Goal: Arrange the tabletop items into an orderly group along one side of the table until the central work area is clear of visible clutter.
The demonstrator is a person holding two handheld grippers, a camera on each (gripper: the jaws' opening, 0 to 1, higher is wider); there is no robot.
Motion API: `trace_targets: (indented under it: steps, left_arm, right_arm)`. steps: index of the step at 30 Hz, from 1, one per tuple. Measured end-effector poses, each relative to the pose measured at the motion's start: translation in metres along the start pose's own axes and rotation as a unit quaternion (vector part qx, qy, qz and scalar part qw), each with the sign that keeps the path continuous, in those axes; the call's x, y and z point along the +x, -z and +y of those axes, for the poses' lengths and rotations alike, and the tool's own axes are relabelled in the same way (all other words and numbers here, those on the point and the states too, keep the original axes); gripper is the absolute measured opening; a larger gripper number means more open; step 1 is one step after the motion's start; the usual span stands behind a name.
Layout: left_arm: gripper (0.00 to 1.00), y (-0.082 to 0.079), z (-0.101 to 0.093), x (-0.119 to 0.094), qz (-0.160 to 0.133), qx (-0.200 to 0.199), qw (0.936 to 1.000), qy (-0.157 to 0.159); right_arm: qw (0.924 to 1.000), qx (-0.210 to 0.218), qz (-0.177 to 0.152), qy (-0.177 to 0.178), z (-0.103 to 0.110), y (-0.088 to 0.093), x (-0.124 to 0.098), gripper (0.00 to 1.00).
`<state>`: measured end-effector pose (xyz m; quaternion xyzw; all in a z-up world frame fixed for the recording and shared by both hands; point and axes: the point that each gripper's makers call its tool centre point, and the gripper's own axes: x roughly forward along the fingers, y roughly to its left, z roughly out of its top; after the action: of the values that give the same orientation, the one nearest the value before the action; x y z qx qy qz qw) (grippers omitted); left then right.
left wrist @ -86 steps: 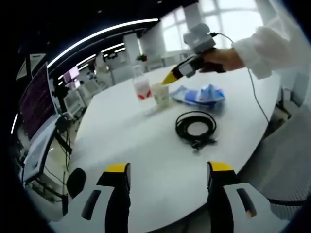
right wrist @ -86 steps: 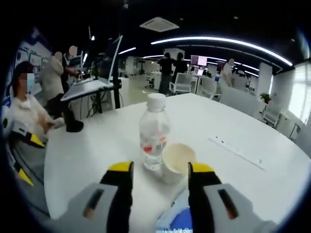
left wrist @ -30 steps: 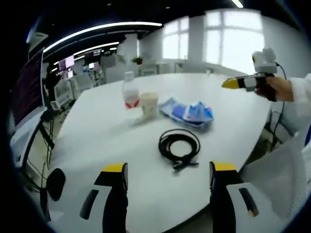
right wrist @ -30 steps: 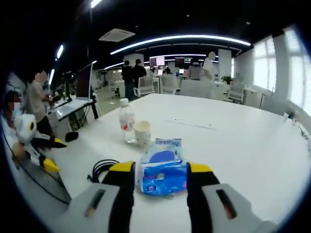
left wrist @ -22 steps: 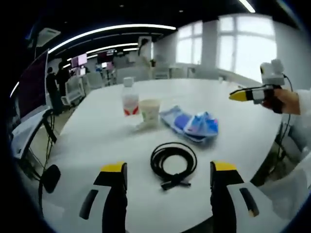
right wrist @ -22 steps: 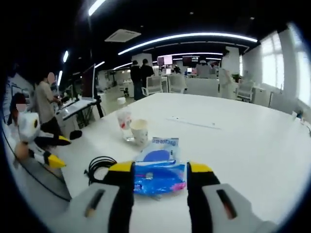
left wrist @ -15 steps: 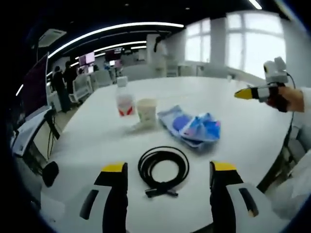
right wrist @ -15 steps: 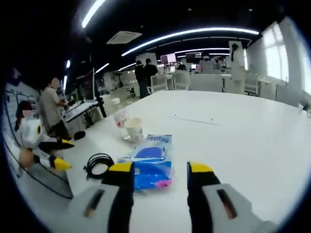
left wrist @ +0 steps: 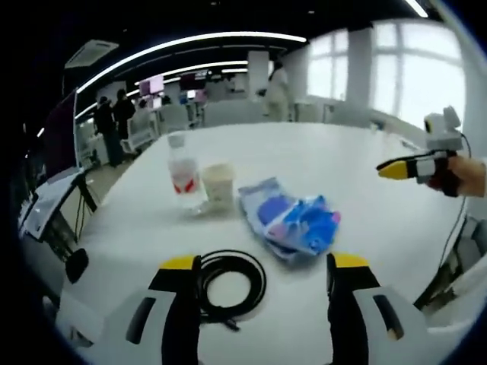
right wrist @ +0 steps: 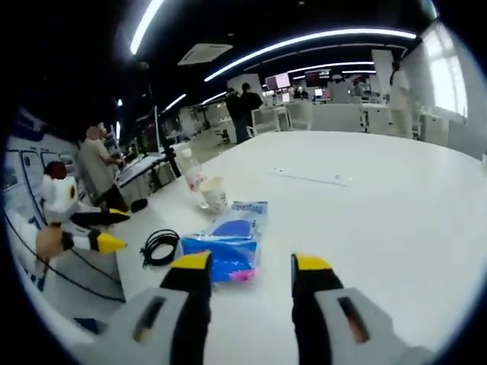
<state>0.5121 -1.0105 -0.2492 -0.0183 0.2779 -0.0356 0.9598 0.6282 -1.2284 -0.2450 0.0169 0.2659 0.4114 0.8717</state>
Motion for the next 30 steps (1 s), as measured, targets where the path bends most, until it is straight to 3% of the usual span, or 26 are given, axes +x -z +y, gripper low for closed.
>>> trace_targets:
  steps: [3, 7, 16, 20, 28, 30]
  left_arm:
    - [0.64, 0.000, -0.003, 0.005, -0.007, -0.022, 0.9997, 0.001]
    - [0.63, 0.009, -0.013, 0.015, 0.011, -0.031, 0.9995, 0.005]
    - [0.63, 0.002, -0.021, 0.034, 0.001, -0.070, 0.9971, 0.031]
    - [0.62, 0.002, -0.020, 0.042, -0.004, -0.080, 0.9961, 0.039]
    - [0.60, -0.005, -0.016, 0.044, -0.009, -0.089, 0.9949, 0.045]
    - [0.60, -0.003, -0.017, 0.047, 0.005, -0.080, 0.9957, 0.046]
  right_arm:
    - [1.0000, -0.002, 0.006, -0.002, -0.004, 0.005, 0.004, 0.38]
    - [0.9998, 0.009, 0.018, 0.003, -0.007, 0.008, 0.005, 0.38]
    - [0.9996, 0.000, 0.028, 0.009, -0.008, 0.001, 0.014, 0.37]
    - [0.9988, -0.033, 0.032, 0.014, -0.008, 0.004, 0.012, 0.36]
    - [0.9993, 0.001, 0.029, 0.024, -0.010, 0.004, 0.015, 0.37]
    - [0.9987, 0.028, 0.037, 0.022, -0.009, 0.008, 0.018, 0.37]
